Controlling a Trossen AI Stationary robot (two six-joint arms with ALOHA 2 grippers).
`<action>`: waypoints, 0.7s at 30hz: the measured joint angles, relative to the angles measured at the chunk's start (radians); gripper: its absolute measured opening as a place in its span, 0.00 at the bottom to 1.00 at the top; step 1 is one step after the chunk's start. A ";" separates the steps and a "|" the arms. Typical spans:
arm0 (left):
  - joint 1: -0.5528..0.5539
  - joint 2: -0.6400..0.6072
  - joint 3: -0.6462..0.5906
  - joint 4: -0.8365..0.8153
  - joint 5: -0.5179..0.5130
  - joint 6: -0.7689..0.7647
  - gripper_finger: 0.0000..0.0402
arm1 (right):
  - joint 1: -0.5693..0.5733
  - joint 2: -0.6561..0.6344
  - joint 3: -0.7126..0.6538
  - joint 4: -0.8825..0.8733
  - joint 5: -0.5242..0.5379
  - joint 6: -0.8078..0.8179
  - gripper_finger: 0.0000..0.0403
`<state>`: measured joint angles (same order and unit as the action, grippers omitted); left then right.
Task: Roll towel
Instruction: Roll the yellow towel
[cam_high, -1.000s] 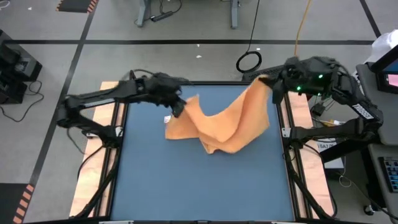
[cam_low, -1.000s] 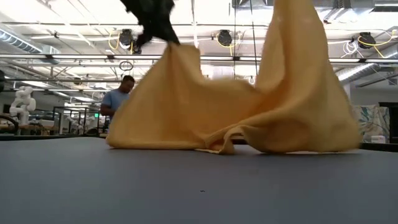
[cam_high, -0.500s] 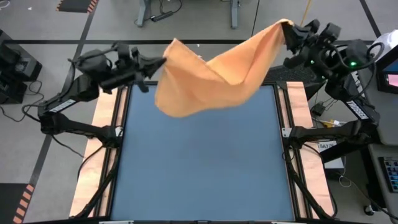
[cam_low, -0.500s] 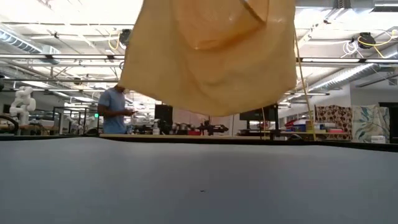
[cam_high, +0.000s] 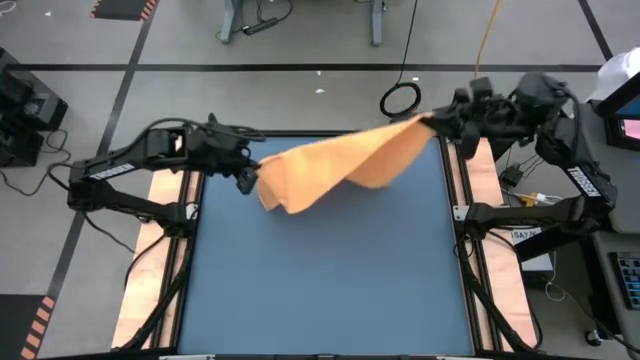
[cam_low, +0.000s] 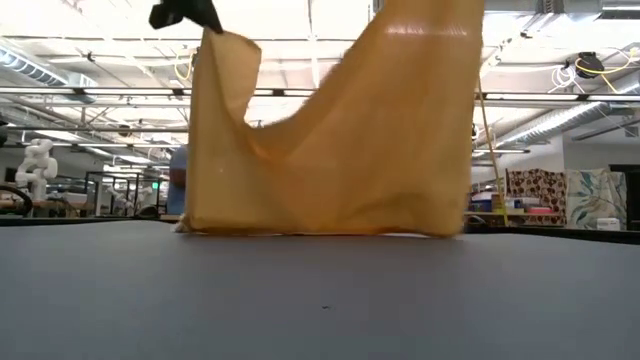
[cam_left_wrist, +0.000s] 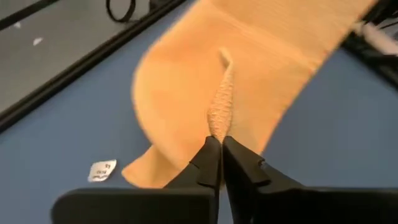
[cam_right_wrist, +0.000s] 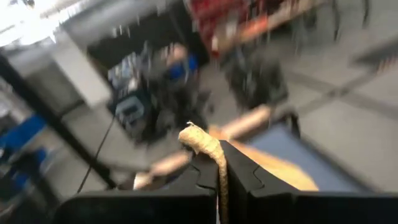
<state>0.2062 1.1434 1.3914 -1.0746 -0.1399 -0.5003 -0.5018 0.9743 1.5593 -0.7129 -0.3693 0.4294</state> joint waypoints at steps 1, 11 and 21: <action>0.000 0.004 -0.015 0.001 -0.002 0.000 0.08 | 0.000 0.001 0.000 -0.039 -0.017 -0.002 0.00; 0.010 0.058 -0.078 -0.008 0.018 -0.017 0.40 | 0.003 0.005 -0.001 -0.322 -0.056 -0.023 0.00; 0.035 0.059 -0.078 0.264 0.107 -0.207 0.61 | 0.002 0.006 -0.001 -0.379 0.030 -0.048 0.00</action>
<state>0.2417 1.2022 1.3136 -0.8107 -0.0330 -0.7068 -0.4995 0.9802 1.5585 -1.0916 -0.3392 0.3809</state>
